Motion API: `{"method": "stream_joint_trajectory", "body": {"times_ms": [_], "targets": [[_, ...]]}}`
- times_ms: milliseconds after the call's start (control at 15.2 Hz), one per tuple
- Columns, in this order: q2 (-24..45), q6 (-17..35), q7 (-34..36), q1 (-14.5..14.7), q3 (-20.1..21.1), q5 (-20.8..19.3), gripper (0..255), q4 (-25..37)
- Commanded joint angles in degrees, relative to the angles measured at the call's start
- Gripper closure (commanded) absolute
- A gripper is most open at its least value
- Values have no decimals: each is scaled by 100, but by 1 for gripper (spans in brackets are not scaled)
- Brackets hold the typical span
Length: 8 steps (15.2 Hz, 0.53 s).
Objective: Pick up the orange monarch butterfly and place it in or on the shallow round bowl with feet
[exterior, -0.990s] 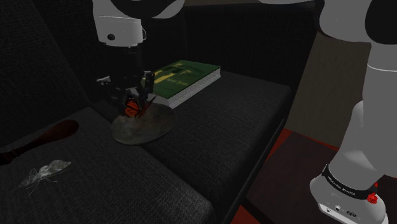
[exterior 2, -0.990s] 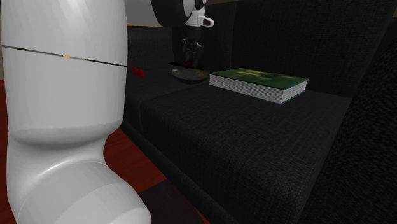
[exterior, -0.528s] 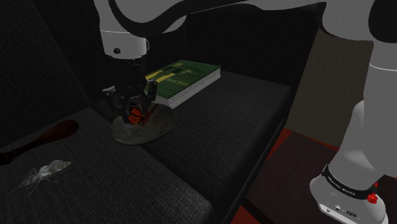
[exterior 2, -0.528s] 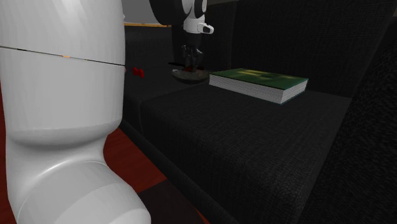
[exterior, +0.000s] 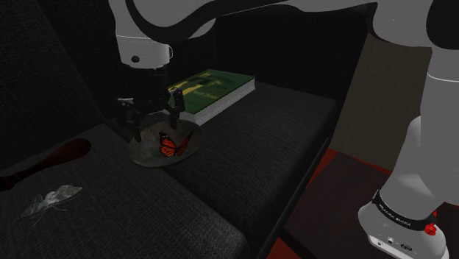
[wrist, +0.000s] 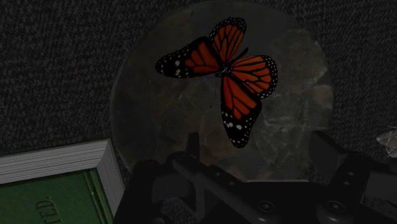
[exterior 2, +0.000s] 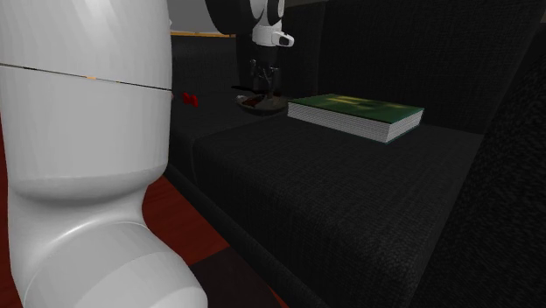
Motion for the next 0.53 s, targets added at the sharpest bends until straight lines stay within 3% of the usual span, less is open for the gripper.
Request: {"method": "stream_joint_trajectory", "body": {"times_ms": [0,330,462], "targets": [[0,0,0,0,0,0,0,0],[6,-732,5,-6,-3,-3,0,737],[5,-732,5,-6,-3,-3,0,736]]}}
